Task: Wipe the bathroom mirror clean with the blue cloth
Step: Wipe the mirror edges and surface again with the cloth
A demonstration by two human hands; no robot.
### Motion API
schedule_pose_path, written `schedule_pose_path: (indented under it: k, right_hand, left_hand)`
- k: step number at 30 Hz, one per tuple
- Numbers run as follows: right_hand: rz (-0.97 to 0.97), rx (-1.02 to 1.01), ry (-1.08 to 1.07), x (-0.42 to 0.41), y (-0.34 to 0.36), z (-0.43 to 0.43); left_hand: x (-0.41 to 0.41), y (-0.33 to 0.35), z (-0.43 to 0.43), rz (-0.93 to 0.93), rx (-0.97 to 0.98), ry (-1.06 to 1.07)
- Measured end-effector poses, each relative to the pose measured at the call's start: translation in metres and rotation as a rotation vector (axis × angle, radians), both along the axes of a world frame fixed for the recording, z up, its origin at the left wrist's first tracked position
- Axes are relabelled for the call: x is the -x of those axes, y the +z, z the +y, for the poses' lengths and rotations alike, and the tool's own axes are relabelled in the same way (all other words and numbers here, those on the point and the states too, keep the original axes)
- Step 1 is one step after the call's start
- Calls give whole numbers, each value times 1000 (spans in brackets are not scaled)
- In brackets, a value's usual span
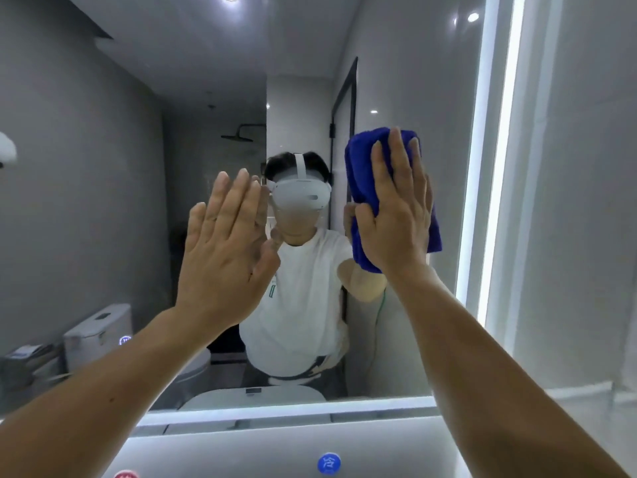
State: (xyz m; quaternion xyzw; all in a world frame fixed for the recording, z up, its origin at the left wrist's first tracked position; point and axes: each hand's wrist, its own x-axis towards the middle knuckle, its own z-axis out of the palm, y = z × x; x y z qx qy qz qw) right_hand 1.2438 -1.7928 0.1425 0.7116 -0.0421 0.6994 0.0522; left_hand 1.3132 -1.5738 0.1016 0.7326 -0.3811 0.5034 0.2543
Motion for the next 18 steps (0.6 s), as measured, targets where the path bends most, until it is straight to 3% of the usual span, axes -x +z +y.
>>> schedule_pose_path:
  k: [4,10,15,18]
  right_hand:
    - [70,90,-21,-13,-95,6]
    - [341,229,-112,-14,-253,14]
    - [459,335,-86,2,-261,5]
    - [382,391,-67,17,-222,-14]
  left_hand:
    - [-3,-12,-15,-22,-23,8]
    - [0,-32,-25,-72,-50,35]
    - [4,-34,-15,-54,-50,49]
    - [6,-39,-10,-48,-39,40]
